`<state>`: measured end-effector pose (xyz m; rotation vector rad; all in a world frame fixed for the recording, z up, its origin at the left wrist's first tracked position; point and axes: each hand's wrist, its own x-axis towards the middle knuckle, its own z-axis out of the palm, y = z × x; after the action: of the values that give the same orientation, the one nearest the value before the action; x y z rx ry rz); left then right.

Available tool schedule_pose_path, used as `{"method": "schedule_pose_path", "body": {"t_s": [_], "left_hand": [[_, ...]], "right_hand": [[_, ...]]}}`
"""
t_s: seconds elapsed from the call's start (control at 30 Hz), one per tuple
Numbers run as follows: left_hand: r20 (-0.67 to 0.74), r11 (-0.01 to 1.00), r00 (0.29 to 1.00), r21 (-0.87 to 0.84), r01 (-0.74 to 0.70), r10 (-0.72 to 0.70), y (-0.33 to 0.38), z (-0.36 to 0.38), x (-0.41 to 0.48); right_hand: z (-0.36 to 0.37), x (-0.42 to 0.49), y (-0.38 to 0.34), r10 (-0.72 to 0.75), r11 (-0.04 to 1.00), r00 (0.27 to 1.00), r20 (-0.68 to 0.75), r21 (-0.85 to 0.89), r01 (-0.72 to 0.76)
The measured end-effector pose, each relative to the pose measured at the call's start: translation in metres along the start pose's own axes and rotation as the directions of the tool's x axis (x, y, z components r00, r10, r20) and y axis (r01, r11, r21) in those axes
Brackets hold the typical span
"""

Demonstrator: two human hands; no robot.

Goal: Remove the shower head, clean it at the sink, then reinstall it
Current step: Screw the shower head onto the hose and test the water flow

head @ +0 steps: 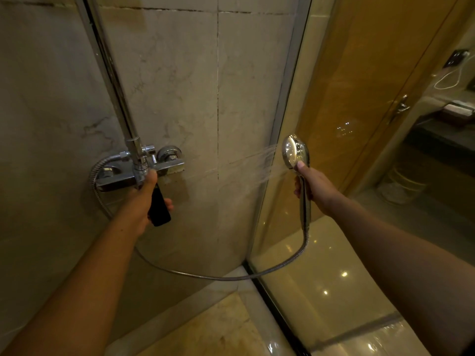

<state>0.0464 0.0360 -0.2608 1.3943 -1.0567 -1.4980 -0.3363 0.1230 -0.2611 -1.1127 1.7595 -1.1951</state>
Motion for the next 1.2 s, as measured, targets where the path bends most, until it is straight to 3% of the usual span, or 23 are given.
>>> {"method": "schedule_pose_path", "body": {"t_s": [1.2], "left_hand": [[-0.009,0.999,1.0,-0.048,0.011,-0.011,-0.002,0.0,0.001]], "right_hand": [[-0.012,0.005,-0.002,0.025,1.0,0.999,-0.037,0.003,-0.025]]}}
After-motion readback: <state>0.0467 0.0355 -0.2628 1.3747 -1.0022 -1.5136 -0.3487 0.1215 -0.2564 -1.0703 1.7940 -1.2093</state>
